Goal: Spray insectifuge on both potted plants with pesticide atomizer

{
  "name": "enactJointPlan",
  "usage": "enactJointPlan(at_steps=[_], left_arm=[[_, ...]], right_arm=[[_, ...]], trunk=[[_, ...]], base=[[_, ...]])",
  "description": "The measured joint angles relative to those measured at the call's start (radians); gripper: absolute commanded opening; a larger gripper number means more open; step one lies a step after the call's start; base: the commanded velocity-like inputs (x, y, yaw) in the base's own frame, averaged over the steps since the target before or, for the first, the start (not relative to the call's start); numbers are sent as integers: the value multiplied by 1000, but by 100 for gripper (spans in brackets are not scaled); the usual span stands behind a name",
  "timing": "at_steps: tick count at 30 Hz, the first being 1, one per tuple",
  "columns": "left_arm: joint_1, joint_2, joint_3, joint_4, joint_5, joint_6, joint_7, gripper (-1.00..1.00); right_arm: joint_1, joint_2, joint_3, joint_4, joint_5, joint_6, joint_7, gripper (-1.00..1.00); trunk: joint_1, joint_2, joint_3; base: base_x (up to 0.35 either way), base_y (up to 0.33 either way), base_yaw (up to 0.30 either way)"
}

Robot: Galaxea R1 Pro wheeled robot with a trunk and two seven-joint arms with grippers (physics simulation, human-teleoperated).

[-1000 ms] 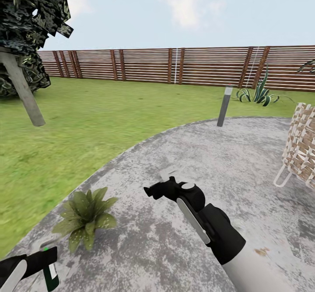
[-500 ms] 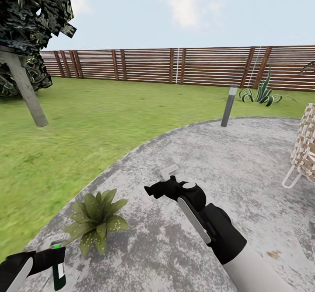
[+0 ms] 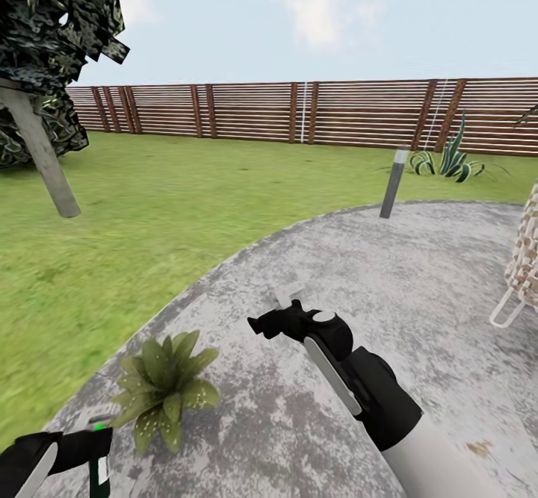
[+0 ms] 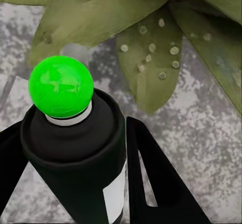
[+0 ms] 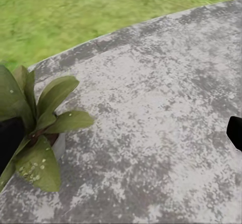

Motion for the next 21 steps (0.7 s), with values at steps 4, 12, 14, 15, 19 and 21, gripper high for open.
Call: enactJointPlan(at_steps=[4, 12, 14, 15, 19, 21], left_arm=[[-4, -50, 2, 35, -188, 16, 25, -100], [-30, -90, 3, 37, -232, 15, 22, -100], [-57, -101, 3, 35, -230, 21, 3, -100], [-70, -102, 3, 37, -234, 41, 0, -100], [-105, -103, 3, 40, -237, 80, -2, -100], [-107, -103, 3, 40, -237, 97, -2, -100]], right_arm=[[0, 1, 0, 1, 0, 0, 0, 100], [0, 1, 0, 1, 0, 0, 0, 100], [0, 1, 0, 1, 0, 0, 0, 100], [0, 1, 0, 2, -1, 0, 1, 100], [0, 1, 0, 3, -1, 1, 2, 100], [0, 1, 0, 3, -2, 1, 2, 100]], trunk=[[0, 0, 0], [0, 0, 0], [0, 0, 0], [0, 0, 0], [0, 0, 0], [0, 0, 0]], base=[[61, 9, 0], [1, 0, 0], [0, 0, 0], [0, 0, 0], [0, 0, 0], [0, 0, 0]])
